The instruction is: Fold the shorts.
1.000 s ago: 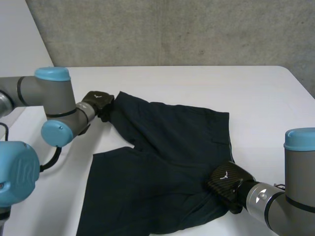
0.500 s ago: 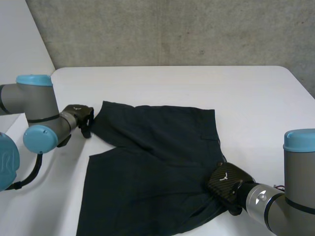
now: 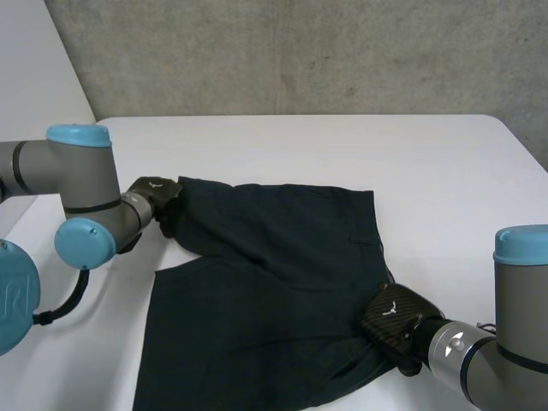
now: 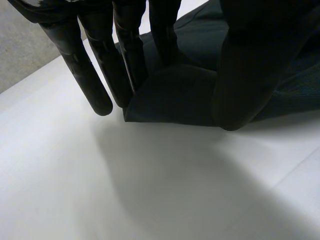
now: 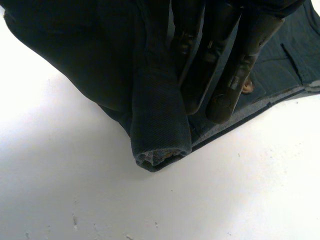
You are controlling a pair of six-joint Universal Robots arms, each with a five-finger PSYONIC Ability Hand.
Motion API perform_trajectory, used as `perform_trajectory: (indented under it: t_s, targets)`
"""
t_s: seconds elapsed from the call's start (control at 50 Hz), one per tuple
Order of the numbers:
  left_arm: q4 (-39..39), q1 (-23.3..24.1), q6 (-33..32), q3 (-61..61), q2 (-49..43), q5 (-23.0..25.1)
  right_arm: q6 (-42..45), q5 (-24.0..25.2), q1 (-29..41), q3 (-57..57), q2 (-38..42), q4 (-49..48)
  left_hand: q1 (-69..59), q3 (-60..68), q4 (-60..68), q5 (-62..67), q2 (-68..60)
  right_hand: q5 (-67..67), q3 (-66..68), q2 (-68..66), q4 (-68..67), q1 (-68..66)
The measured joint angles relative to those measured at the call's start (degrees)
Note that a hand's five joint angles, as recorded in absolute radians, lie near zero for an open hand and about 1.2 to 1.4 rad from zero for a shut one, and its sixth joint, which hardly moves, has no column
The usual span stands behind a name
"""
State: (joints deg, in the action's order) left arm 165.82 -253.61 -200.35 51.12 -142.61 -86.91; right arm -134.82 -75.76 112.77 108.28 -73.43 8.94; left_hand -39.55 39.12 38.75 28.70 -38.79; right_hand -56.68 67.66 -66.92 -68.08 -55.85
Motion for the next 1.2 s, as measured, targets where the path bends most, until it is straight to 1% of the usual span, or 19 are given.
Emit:
perform_trajectory:
  t_s: [0.14,0.16,0.18,0.2,0.22,0.26,0.32,0.44,0.56,0.66,0.76,0.78,0.8,0.84,0.88,0.9,0.92,1.04,1.2]
  targets:
    - [0.03,0.16,-0.36,-0.98,-0.63,-0.50,0.00,0.00,-0.01,0.08,0.00,0.03,-0.45,0.63,0.66,0.81,-0.86,0.00,0.00,0.00,0.00,0.00]
    - [0.04,0.15,-0.41,-1.07,-0.69,-0.55,0.01,0.00,0.00,0.11,0.01,0.03,-3.64,3.20,3.43,3.53,-4.34,0.00,0.00,0.00,0.00,0.00]
    - [0.03,0.13,-0.45,-1.13,-0.73,-0.58,0.02,0.00,-0.01,0.14,0.02,0.03,-12.83,11.58,11.93,11.69,-11.95,0.00,0.00,0.00,0.00,0.00]
    - [0.05,0.11,-0.46,-1.17,-0.75,-0.60,0.03,0.00,-0.01,0.15,0.02,0.03,-13.90,12.55,12.95,12.62,-13.91,0.00,0.00,0.00,0.00,0.00]
    - [0.04,0.09,-0.46,-1.21,-0.78,-0.63,0.04,0.00,0.00,0.18,0.02,0.03,-23.80,21.62,22.50,21.93,-23.09,0.00,0.00,0.00,0.00,0.00]
    - [0.04,0.06,-0.37,-1.13,-0.72,-0.62,0.06,0.00,0.02,0.22,0.03,0.03,-26.10,26.61,28.16,26.40,-27.97,0.00,0.00,0.00,0.00,0.00]
    - [0.00,-0.11,-0.09,-0.68,-0.28,-0.45,0.07,-0.02,0.07,0.26,0.04,0.03,-26.10,27.84,29.50,26.42,-29.17,0.00,0.00,0.00,0.00,0.00]
    - [-0.05,-1.74,0.26,1.06,1.99,-0.13,0.09,-0.07,0.16,0.33,0.04,0.03,-26.10,27.86,29.50,26.42,-29.20,0.00,0.00,0.00,0.00,0.00]
    - [0.13,-4.94,0.36,5.15,4.67,-0.11,0.09,-0.12,0.19,0.35,0.05,0.02,-26.10,28.86,29.54,26.42,-29.20,0.00,0.00,0.00,0.00,0.00]
    - [0.66,-7.15,0.69,8.24,5.24,-0.24,0.09,-0.17,0.25,0.35,0.08,0.01,-26.10,28.86,29.65,26.42,-29.20,-0.10,0.00,0.00,0.00,0.00]
    - [0.99,-8.84,2.49,10.42,5.05,-0.20,0.09,-0.25,0.33,0.35,0.08,0.02,-25.50,27.54,28.19,26.17,-27.96,-0.10,0.00,0.00,0.00,0.00]
    - [0.99,-8.93,2.75,10.58,5.03,-0.19,0.09,-0.25,0.34,0.36,0.08,0.03,-24.36,25.48,26.01,25.86,-25.93,-0.10,0.00,0.00,0.00,0.00]
    - [0.98,-9.12,3.41,10.96,5.06,-0.14,0.09,-0.27,0.36,0.36,0.08,0.03,-18.34,19.95,20.34,22.66,-20.33,-0.09,0.00,0.00,0.00,0.00]
    - [0.93,-9.20,4.14,11.33,5.17,-0.05,0.09,-0.28,0.39,0.36,0.08,0.04,-11.82,13.05,13.58,14.92,-13.43,-0.10,0.00,0.00,0.00,0.00]
    - [0.87,-9.14,4.69,11.59,5.56,0.03,0.09,-0.29,0.41,0.36,0.07,0.04,-9.76,10.95,11.60,12.55,-11.33,-0.10,0.02,0.00,0.00,0.00]
    - [0.83,-9.11,4.85,11.66,5.75,0.04,0.09,-0.29,0.42,0.36,0.07,0.04,-4.62,5.92,6.02,6.37,-6.14,-0.10,0.02,0.00,0.00,0.00]
    - [0.78,-9.05,5.01,11.75,6.03,0.06,0.09,-0.28,0.43,0.36,0.06,0.04,-3.88,4.71,4.77,5.08,-4.75,-0.10,0.16,0.00,0.00,0.00]
    - [0.61,-8.48,5.26,11.70,7.37,0.42,0.09,-0.27,0.49,0.39,0.04,0.02,-2.37,2.67,2.61,2.86,-2.81,-0.10,0.25,0.00,0.00,0.00]
    - [0.41,-7.10,5.34,10.35,7.96,2.23,0.09,-0.26,0.52,0.48,0.04,0.02,-2.37,2.67,2.59,2.78,-2.81,-0.10,0.25,0.00,0.00,0.00]
